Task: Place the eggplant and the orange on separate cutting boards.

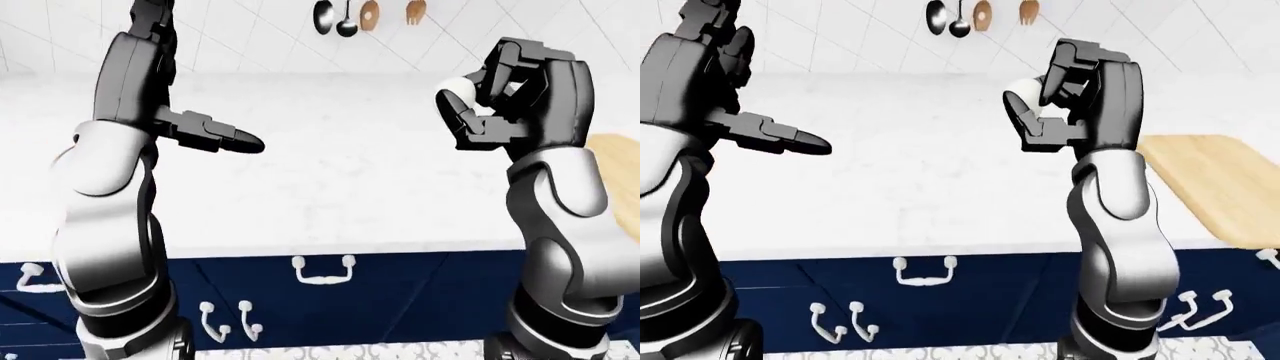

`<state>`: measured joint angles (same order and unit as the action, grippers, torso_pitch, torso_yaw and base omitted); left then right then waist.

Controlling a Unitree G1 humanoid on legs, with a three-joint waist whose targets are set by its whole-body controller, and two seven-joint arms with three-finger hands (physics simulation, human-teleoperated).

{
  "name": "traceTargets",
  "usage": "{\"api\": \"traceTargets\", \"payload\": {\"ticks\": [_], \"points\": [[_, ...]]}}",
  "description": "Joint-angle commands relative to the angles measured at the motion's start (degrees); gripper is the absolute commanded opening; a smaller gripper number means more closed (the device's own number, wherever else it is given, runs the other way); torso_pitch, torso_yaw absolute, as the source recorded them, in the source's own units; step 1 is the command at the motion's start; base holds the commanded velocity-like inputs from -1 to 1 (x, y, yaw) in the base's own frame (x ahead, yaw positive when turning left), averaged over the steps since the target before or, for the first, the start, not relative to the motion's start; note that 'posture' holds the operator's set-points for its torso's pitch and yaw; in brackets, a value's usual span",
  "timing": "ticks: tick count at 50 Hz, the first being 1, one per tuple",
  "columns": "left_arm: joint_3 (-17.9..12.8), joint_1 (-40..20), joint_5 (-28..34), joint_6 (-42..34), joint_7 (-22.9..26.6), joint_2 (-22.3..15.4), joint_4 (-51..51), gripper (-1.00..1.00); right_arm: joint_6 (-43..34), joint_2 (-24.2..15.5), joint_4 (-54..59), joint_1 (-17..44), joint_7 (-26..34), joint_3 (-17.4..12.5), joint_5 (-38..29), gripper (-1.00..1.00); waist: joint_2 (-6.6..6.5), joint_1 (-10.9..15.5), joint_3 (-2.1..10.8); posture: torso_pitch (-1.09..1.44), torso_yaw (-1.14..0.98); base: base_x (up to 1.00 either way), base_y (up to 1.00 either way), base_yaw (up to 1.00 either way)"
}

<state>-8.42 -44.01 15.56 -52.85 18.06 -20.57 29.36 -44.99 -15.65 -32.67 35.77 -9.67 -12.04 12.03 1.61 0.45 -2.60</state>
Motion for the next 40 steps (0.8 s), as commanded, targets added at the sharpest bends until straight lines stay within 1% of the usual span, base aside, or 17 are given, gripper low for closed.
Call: {"api": "traceTargets", "payload": {"ticks": [1,7,9,10,12,14,17,19,20,21,22,23,32,34,35,37,40], "points": [[-1.5,-2.0,0.9,1.5,-0.8,-1.1,1.8,1.00,2.2,-0.2,-1.7,1.9,0.3,0.4,0.3,-1.00,-0.22,0.4,1.33,0.00,0.00,0.00,-0.43,0.00],[-1.8,-1.3,0.9,1.3,-0.9,-1.1,2.5,1.00,2.3,0.0,-2.2,1.3,0.2,0.3,0.3,-1.00,-3.14,0.6,0.78,0.00,0.00,0.00,-0.43,0.00],[-1.7,-1.3,0.8,1.2,-0.9,-1.0,2.6,1.00,2.5,0.1,-2.0,1.4,0.1,0.5,0.2,-1.00,-5.41,0.5,1.30,0.00,0.00,0.00,-0.44,0.00],[-1.7,-1.2,0.8,1.2,-0.9,-1.0,2.7,1.00,3.7,0.5,-2.0,0.2,0.3,0.7,-0.2,-1.00,-4.41,0.8,1.34,0.00,0.00,0.00,-0.43,0.00],[-1.9,-0.9,0.8,1.1,-0.9,-1.1,2.9,1.00,2.9,0.3,-2.1,0.8,0.3,0.5,-0.1,-1.00,-5.11,0.5,1.53,0.00,0.00,0.00,-0.43,0.00],[-1.8,-0.8,0.8,1.3,-1.0,-1.0,2.8,1.00,2.9,0.4,-1.9,0.9,0.3,0.7,-0.2,-1.00,-4.85,0.5,2.32,0.00,0.00,0.00,-0.42,0.00],[-1.8,-0.7,0.8,1.4,-1.2,-1.0,2.9,1.00,2.9,0.5,-1.9,0.8,0.3,0.6,-0.3,-1.00,-3.36,0.5,1.67,0.00,0.00,0.00,-0.42,0.00],[-2.0,-0.5,0.8,1.2,-1.0,-1.1,3.2,1.00,2.9,0.5,-1.9,0.9,0.3,0.8,-0.4,-1.00,-1.59,0.6,1.28,0.00,0.00,0.00,-0.42,0.00],[-2.0,-0.4,0.8,1.1,-1.0,-1.1,3.3,1.00,2.7,0.6,-2.0,1.0,0.2,0.7,-0.3,-1.00,0.21,0.7,1.70,0.00,0.00,0.00,-0.43,0.00],[-2.1,-0.5,0.7,1.1,-1.0,-1.1,3.4,1.00,2.6,0.5,-2.2,0.9,0.3,0.5,-0.2,-1.00,3.29,0.5,2.47,0.00,0.00,0.00,-0.42,0.00],[-2.0,-0.3,0.7,1.0,-1.0,-1.1,3.6,1.00,3.7,0.8,-2.1,-0.1,0.4,0.7,-0.5,-1.00,1.96,0.4,2.24,0.00,0.00,0.00,-0.42,0.00],[-2.1,-0.3,0.6,0.8,-1.0,-1.1,3.8,1.00,2.7,0.6,-2.3,0.6,0.2,0.4,-0.2,-1.00,1.65,0.3,1.43,0.00,0.00,0.00,-0.41,0.00],[-2.1,-0.1,0.6,0.9,-1.1,-1.2,3.8,1.00,2.4,0.5,-2.5,0.8,0.0,0.4,0.1,-1.00,-3.42,0.6,0.57,0.00,0.00,0.00,-0.42,0.00],[-2.2,0.0,0.6,0.8,-1.1,-1.2,4.0,1.00,2.4,0.4,-2.4,0.7,0.0,0.4,0.1,-1.00,-6.00,0.4,1.37,0.00,0.00,0.00,-0.42,0.00],[-2.2,0.0,0.6,0.9,-1.1,-1.2,3.9,1.00,2.5,0.4,-2.4,0.8,0.0,0.6,0.0,-1.00,-4.40,0.8,1.23,0.00,0.00,0.00,-0.41,0.00],[-2.1,-0.2,0.7,0.7,-1.0,-1.5,3.8,1.00,3.1,0.5,-2.2,0.5,0.1,0.6,-0.1,-1.00,-5.38,0.4,1.59,0.00,0.00,0.00,-0.41,0.00],[-2.1,0.0,0.7,0.8,-1.0,-1.4,3.9,1.00,3.8,0.8,-2.1,-0.1,0.2,0.8,-0.3,-1.00,-4.75,0.4,2.30,0.00,0.00,0.00,-0.42,0.00]]}}
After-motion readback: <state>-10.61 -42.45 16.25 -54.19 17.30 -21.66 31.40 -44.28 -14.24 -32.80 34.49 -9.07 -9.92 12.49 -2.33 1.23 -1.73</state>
